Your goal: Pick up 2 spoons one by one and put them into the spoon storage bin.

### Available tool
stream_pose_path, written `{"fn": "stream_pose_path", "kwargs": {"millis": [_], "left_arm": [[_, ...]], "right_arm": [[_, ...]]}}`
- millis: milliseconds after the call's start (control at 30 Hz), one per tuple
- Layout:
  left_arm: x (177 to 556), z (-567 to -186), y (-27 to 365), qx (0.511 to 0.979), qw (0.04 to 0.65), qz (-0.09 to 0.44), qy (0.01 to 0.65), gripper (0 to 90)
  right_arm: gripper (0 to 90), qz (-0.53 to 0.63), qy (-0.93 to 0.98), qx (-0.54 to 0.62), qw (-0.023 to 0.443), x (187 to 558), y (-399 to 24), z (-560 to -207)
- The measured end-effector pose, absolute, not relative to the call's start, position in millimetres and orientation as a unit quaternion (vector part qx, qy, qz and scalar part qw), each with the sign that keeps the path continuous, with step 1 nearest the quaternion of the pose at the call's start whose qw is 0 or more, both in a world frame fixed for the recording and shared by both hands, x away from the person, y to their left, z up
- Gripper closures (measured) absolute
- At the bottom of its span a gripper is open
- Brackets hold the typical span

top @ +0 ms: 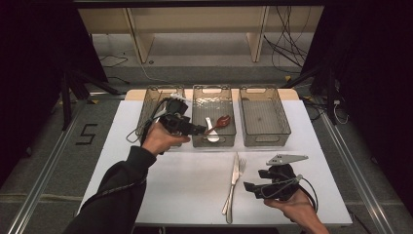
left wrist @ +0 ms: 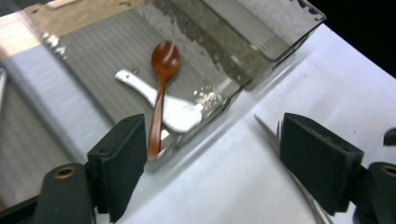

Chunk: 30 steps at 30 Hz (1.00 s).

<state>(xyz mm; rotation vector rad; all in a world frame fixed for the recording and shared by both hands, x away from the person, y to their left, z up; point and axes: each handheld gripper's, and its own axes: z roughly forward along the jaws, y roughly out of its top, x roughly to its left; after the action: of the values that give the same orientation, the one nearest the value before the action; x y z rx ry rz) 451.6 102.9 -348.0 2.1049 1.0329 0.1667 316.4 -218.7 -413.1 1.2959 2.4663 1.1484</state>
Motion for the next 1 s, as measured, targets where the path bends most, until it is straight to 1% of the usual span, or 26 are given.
{"fn": "stream_pose_path", "kwargs": {"millis": [100,200,400,600,733,867,933,1000], "left_arm": [[434.2,-355.1,115.9,0.817,0.4,0.081,0.407,21.2],[418.9,-362.0,121.0,0.815,0.408,0.083,0.403,21.1],[401.2,-373.2,132.7,0.826,0.396,0.072,0.394,19.3],[386.5,-381.6,149.5,0.822,0.399,0.072,0.399,18.9],[379.2,-388.4,157.3,0.828,0.391,0.072,0.395,18.5],[371.9,-397.4,163.4,0.84,0.37,0.062,0.392,17.6],[367.8,-402.3,165.1,0.847,0.354,0.069,0.391,17.0],[365.0,-404.9,168.6,0.846,0.353,0.064,0.394,17.0]], "right_arm": [[27.7,0.379,0.819,0.427,0.06,316.7,-216.0,-414.2],[27.8,0.376,0.82,0.427,0.058,317.5,-213.6,-415.8],[27.9,0.374,0.822,0.425,0.058,316.1,-209.8,-416.7],[27.9,0.371,0.824,0.424,0.057,316.7,-207.4,-418.5],[28.2,0.37,0.825,0.423,0.055,317.0,-205.3,-418.7],[28.2,0.368,0.83,0.416,0.052,316.7,-200.8,-419.3],[28.2,0.365,0.834,0.411,0.051,316.9,-197.4,-419.6],[28.2,0.362,0.838,0.406,0.051,317.1,-194.3,-419.8]]}}
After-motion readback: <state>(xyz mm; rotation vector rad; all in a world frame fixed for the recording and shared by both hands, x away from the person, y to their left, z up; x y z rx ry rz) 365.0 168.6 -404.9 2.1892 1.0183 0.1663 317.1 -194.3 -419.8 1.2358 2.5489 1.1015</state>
